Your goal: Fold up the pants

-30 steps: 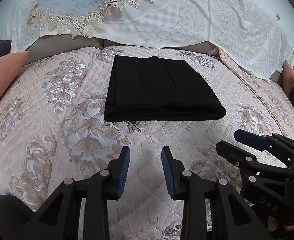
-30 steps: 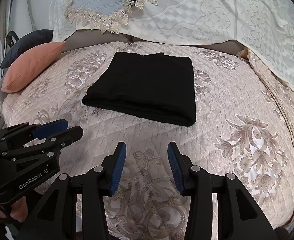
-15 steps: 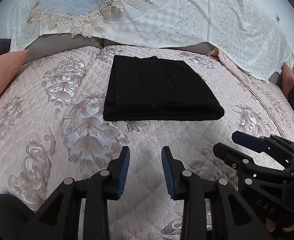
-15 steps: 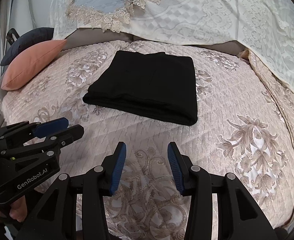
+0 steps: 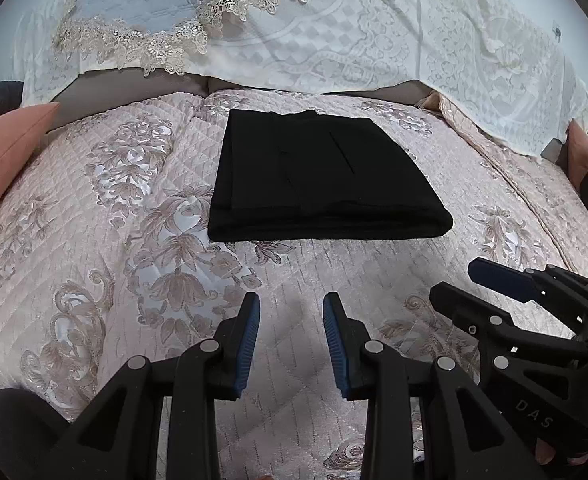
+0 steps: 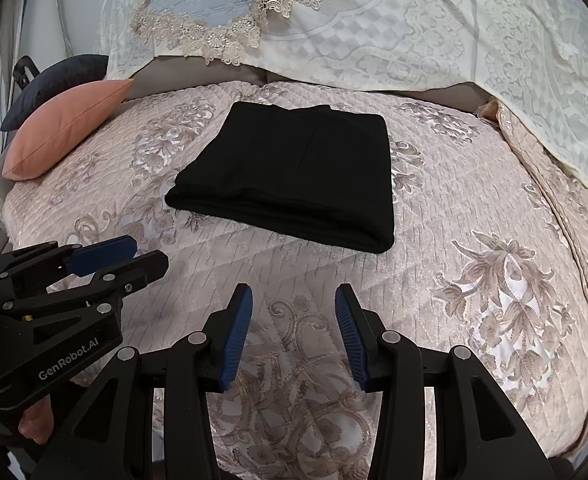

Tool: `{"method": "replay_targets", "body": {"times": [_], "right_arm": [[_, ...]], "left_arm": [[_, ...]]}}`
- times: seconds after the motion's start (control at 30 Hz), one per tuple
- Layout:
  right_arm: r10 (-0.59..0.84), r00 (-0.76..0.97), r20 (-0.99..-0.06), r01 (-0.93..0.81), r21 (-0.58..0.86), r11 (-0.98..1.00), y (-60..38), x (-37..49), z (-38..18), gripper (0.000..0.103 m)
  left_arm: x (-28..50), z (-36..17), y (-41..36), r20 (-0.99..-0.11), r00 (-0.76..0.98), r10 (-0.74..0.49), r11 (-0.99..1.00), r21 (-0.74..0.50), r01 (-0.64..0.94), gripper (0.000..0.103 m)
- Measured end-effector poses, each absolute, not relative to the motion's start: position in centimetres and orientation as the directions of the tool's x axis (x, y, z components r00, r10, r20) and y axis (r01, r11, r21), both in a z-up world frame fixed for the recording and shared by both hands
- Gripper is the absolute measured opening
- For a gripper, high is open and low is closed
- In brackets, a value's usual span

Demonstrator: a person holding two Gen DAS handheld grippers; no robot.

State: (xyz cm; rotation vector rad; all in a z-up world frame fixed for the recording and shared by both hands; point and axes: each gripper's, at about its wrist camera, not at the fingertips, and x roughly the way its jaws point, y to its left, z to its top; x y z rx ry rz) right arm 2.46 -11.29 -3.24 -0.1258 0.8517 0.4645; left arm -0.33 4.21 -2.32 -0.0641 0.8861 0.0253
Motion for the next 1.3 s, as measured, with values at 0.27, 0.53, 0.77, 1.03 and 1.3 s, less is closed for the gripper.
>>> {"method": "replay_targets", "body": {"times": [0.27, 0.53, 0.77, 1.03, 1.3], "right_arm": [[0.346, 0.566, -0.749, -0.448, 0.073, 0.891, -11.25, 2.47, -3.17, 0.044], [0.343, 0.565, -0.75, -0.447, 0.071, 0.892, -11.28, 2.47, -3.13, 0.044], [0.344, 0.565, -0.75, -0.449, 0.071, 0.891, -11.29, 2.47, -3.11, 0.044], [0.343, 0.564, -0.751, -0.447, 0.072, 0.891, -11.27, 2.4, -3.06, 0.044], [0.344, 0.566, -0.75, -0.447, 0.071, 0.891, -11.32, 2.43, -3.09, 0.044]], "left_arm": [[-0.31, -2.26, 4.34, -0.772, 0.636, -0.011, 0.997, -0.056, -0.051, 0.035], [-0.4, -2.33, 4.11, -0.775, 0.632, 0.003, 0.998, -0.039, -0.053, 0.035], [-0.39, -2.2, 4.11, -0.773, 0.634, 0.004, 0.998, -0.039, -0.054, 0.035], [-0.4, -2.14, 3.96, -0.772, 0.635, 0.007, 0.998, -0.034, -0.053, 0.035], [-0.39, -2.14, 3.91, -0.772, 0.635, 0.008, 0.998, -0.032, -0.052, 0.035]]}}
